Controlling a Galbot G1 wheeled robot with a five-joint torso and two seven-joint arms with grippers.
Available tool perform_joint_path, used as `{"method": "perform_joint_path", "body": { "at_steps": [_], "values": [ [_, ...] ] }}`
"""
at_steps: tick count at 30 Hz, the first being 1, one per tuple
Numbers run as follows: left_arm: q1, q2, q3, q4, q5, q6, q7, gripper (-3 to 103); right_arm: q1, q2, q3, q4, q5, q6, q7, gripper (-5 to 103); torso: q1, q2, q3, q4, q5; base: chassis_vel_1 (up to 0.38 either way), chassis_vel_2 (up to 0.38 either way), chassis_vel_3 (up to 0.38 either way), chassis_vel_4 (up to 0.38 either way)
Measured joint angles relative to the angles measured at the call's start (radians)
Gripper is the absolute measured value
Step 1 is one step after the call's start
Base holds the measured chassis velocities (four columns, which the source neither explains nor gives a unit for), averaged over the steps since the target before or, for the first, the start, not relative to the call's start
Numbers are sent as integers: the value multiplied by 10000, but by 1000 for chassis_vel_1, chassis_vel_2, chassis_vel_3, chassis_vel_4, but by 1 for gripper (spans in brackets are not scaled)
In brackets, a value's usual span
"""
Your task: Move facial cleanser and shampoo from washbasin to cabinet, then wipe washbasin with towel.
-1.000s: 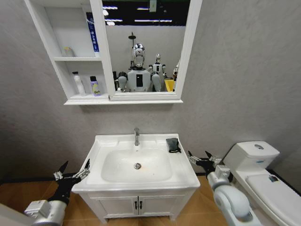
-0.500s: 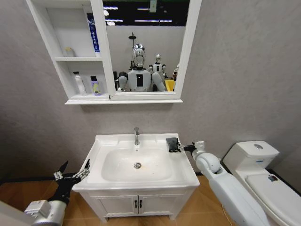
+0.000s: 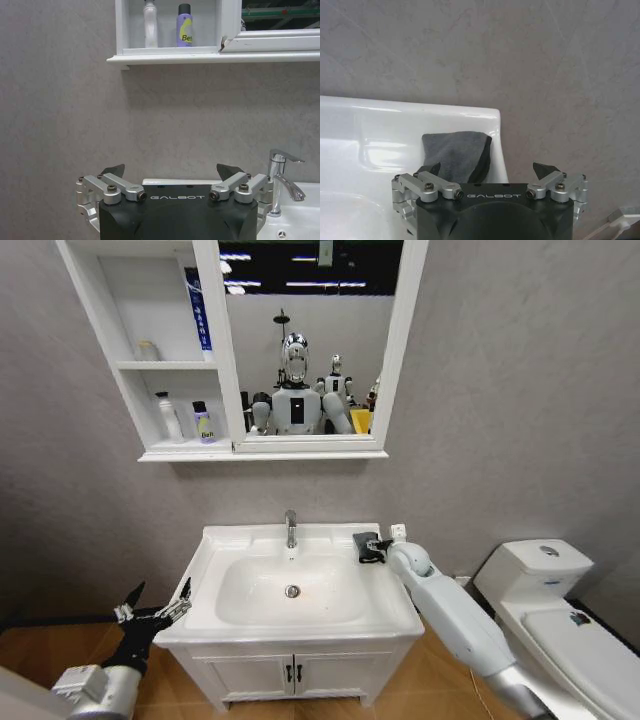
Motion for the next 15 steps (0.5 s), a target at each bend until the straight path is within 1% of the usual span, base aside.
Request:
{"method": "perform_joint_path", "body": {
  "at_steps": [12,13,14,15],
  "values": [
    [0,0,0,0,0,0,0,100,286,289,-309,-684,213,35,-18,100,0,0,0,-1,1,0,0,0,0],
    [0,0,0,0,0,0,0,100,322,338,-318,-749,218,38,-62,103,0,0,0,-1,0,0,0,0,0],
    [0,0,0,0,0,0,0,100,322,338,-318,-749,218,38,-62,103,0,0,0,-1,0,0,0,0,0],
    [0,0,0,0,0,0,0,100,357,383,-329,-802,220,41,-106,100,0,1,-1,0,1,0,0,0,0]
  ]
}}
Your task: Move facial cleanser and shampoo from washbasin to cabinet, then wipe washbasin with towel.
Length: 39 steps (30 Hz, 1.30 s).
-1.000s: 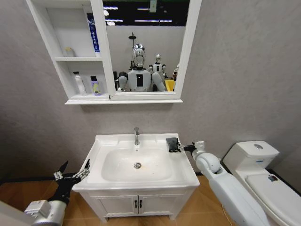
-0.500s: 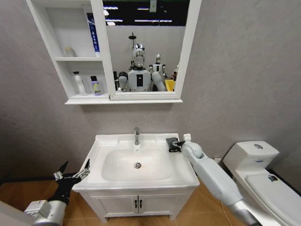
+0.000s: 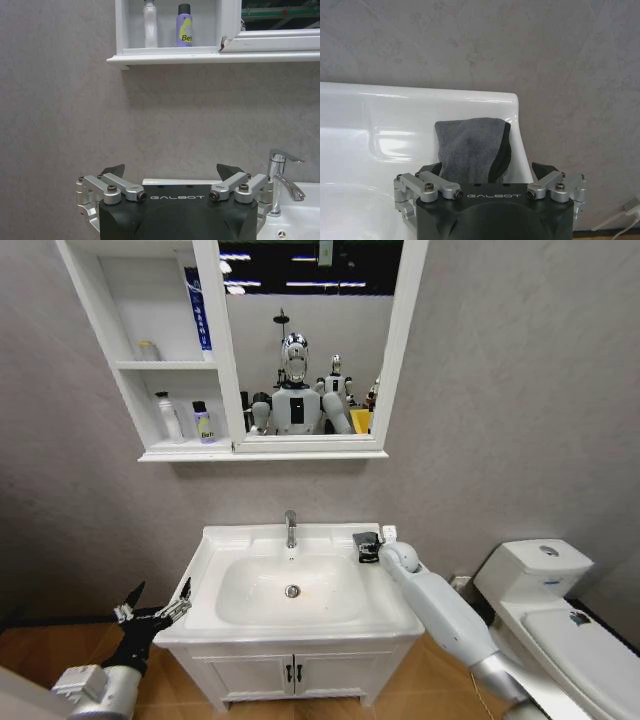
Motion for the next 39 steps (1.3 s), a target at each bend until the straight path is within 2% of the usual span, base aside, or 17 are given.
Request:
{"method": "perform_joint_path", "body": {
  "at_steps": [3,4,5,25,27,29,30,31,34,35,37,38,39],
  "values": [
    [0,0,0,0,0,0,0,100,49,58,-24,-62,0,4,-44,99,0,0,0,0,-1,0,0,0,0],
    [0,0,0,0,0,0,0,100,66,106,-58,-102,-5,6,-67,91,0,0,0,-1,0,0,0,0,0],
    [0,0,0,0,0,0,0,100,75,147,-87,-137,-13,8,-77,90,0,0,0,0,0,0,0,0,0],
    [0,0,0,0,0,0,0,100,52,324,-41,-530,-194,20,-61,89,0,0,0,-1,0,0,0,0,0],
    [0,0,0,0,0,0,0,100,47,359,-39,-561,-212,20,-62,85,0,0,0,-1,0,0,0,0,0],
    [0,0,0,0,0,0,0,100,47,432,-38,-627,-227,21,-63,75,0,0,0,1,0,0,0,0,0],
    [0,0,0,0,0,0,0,100,47,432,-38,-627,-227,21,-63,75,0,0,0,1,0,0,0,0,0],
    [0,0,0,0,0,0,0,100,53,450,-38,-659,-227,21,-64,70,0,0,0,1,0,0,0,0,0],
    [0,0,0,0,0,0,0,100,82,460,-29,-737,-227,21,-45,70,0,0,0,1,0,0,0,0,0],
    [0,0,0,0,0,-1,0,100,91,468,-14,-778,-227,22,-28,58,0,0,0,1,0,0,0,0,0],
    [0,0,0,0,0,0,0,100,101,483,14,-881,-230,24,121,47,-1,1,0,3,1,0,0,0,0],
    [0,0,0,0,0,0,0,100,101,483,14,-881,-230,24,121,47,-1,1,0,3,1,0,0,0,0],
    [0,0,0,0,0,0,0,100,101,470,33,-912,-224,26,179,42,-1,1,0,3,2,0,0,0,0]
  ]
}}
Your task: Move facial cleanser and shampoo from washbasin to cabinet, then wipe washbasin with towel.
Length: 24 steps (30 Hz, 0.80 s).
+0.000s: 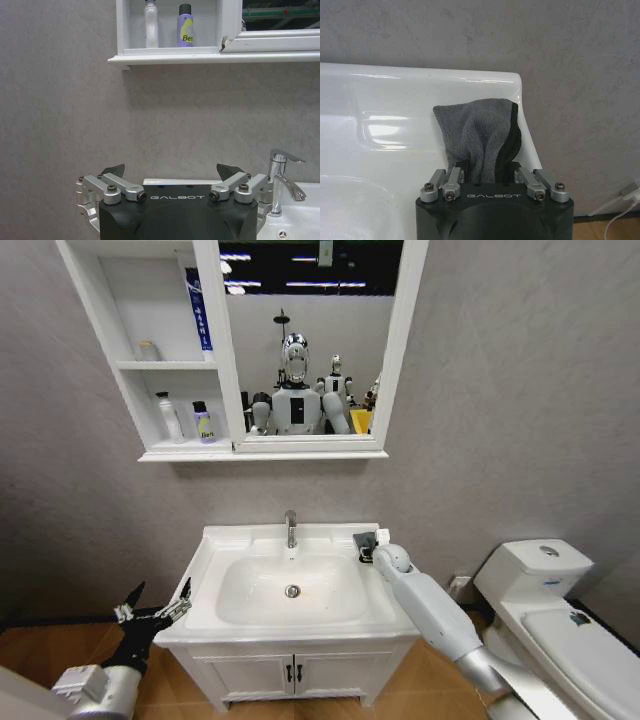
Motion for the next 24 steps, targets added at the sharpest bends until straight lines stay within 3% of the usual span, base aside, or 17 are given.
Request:
{"method": "perform_joint_path", "body": {
  "at_steps": [3,6,7,8,11,18,24],
  "values": [
    [0,0,0,0,0,0,0,100,-52,-153,64,-1,27,8,-66,32,0,0,0,2,0,0,0,0,0],
    [0,0,0,0,0,0,0,100,-124,-269,130,56,44,12,-153,32,0,0,0,1,0,0,0,0,0],
    [0,0,0,0,0,0,0,100,-149,-299,153,88,52,12,-174,16,0,0,0,0,0,0,0,0,0],
    [0,0,0,0,0,0,0,100,-173,-336,171,126,57,13,-191,10,0,0,0,0,0,0,0,0,0],
    [0,0,0,0,0,0,0,100,-229,-420,182,254,63,12,-212,4,0,0,0,-3,0,0,0,0,0],
    [0,0,0,0,0,0,0,100,-552,-763,137,1080,84,43,12,4,1,-1,1,-9,-2,0,0,0,0],
    [0,0,0,0,0,0,0,100,-1510,-1240,24,3371,513,50,709,4,0,-1,0,-6,-3,0,0,0,0]
  ]
}}
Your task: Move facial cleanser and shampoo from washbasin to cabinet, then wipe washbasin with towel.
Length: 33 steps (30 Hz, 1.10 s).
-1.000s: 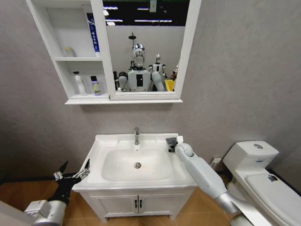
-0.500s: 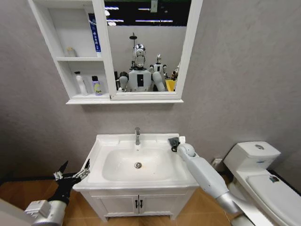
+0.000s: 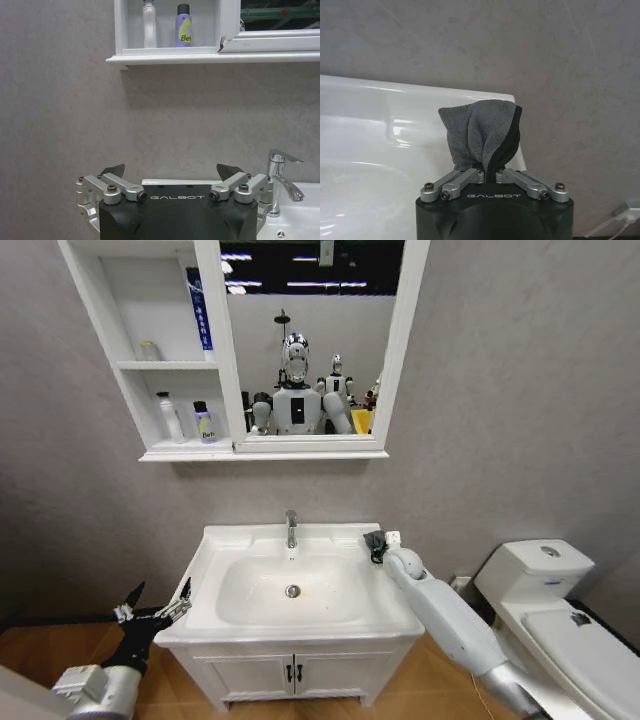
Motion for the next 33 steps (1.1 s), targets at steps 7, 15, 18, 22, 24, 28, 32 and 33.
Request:
{"method": "perform_joint_path", "body": {
  "at_steps": [7,15,18,22,24,28,32,33],
  "values": [
    [0,0,1,-1,-1,0,0,100,-1038,144,-517,1827,870,-47,1123,4,-1,1,-1,3,2,0,0,0,0],
    [0,0,0,-1,0,0,0,100,-1543,738,-848,1653,583,61,1165,4,0,0,0,2,2,0,0,0,0],
    [0,0,1,0,0,0,0,100,-1623,877,-1075,1513,254,174,1034,4,0,0,0,3,0,0,0,0,0],
    [0,0,0,0,0,0,0,100,-1700,933,-1031,1376,225,174,1045,4,-1,0,0,3,2,0,0,0,0],
    [0,0,1,-1,-1,0,0,100,-1732,928,-982,1324,226,180,1047,4,-1,0,0,3,1,0,0,0,0],
    [0,0,0,0,0,0,0,100,-1861,890,-836,1131,285,217,1037,4,-1,0,0,2,1,0,0,0,0],
    [0,0,1,0,0,0,0,100,-1884,894,-819,871,216,338,846,4,-1,0,0,2,2,0,0,0,0],
    [0,0,1,0,0,0,0,100,-1884,894,-819,871,216,338,846,4,-1,0,0,2,2,0,0,0,0]
  ]
}}
